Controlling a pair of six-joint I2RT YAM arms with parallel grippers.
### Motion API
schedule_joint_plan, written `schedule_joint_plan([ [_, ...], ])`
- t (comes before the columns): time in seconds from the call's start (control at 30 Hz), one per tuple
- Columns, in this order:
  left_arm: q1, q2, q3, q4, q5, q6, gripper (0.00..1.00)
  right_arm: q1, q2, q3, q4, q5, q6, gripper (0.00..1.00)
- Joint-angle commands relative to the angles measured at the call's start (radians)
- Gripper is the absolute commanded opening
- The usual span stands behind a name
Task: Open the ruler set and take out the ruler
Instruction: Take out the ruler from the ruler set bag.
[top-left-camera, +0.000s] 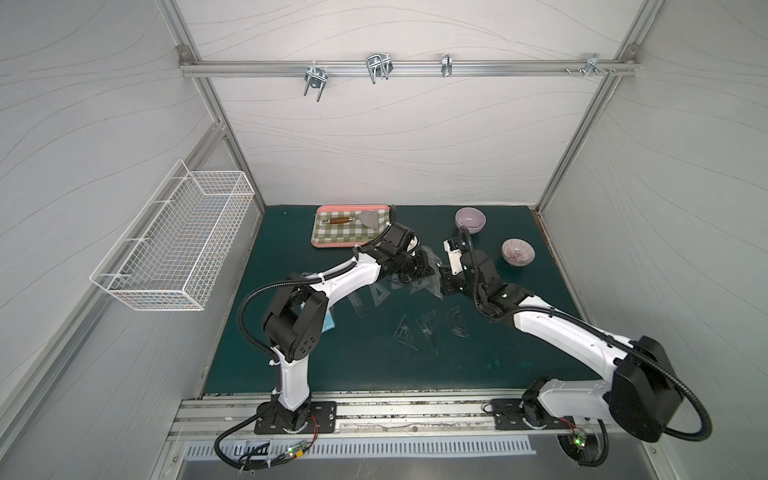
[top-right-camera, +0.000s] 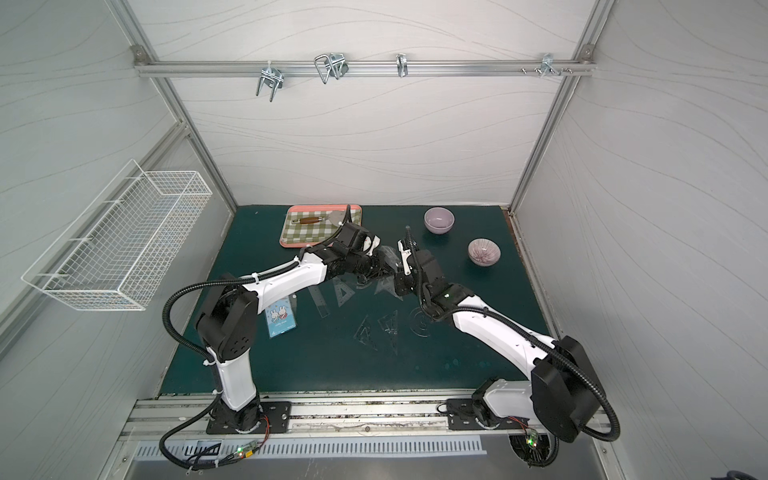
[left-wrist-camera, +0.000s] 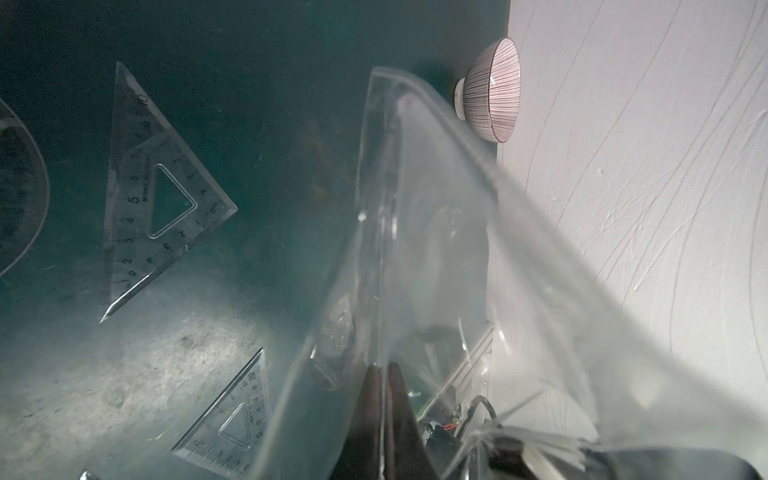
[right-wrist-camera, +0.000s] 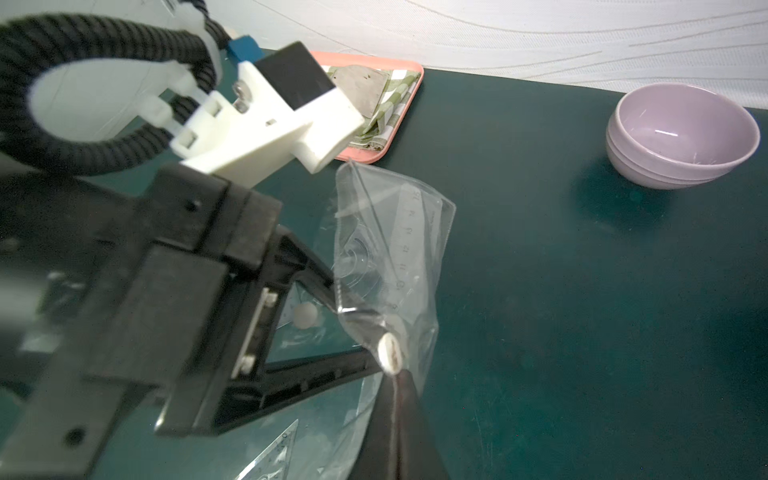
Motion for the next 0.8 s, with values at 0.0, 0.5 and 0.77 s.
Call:
schedule_joint_plan([
  [0.0, 0.009, 0.020, 0.033, 0.073, -0.006, -0.011, 0.00, -0.003, -0.025, -0.001, 0.010, -0.065, -0.037, 0.00],
  [0.5, 0.020, -0.019, 0.007, 0.108, -0.011, 0.012, 0.00, 0.002, -0.062, 0.020, -0.018, -0.106, -0.068, 0.26],
  [0.77, 0.090, -0.053, -0.077, 0.247, 0.112, 0.004, 0.00, -0.022, -0.137, 0.028, -0.074, -0.081, -0.094, 0.30],
])
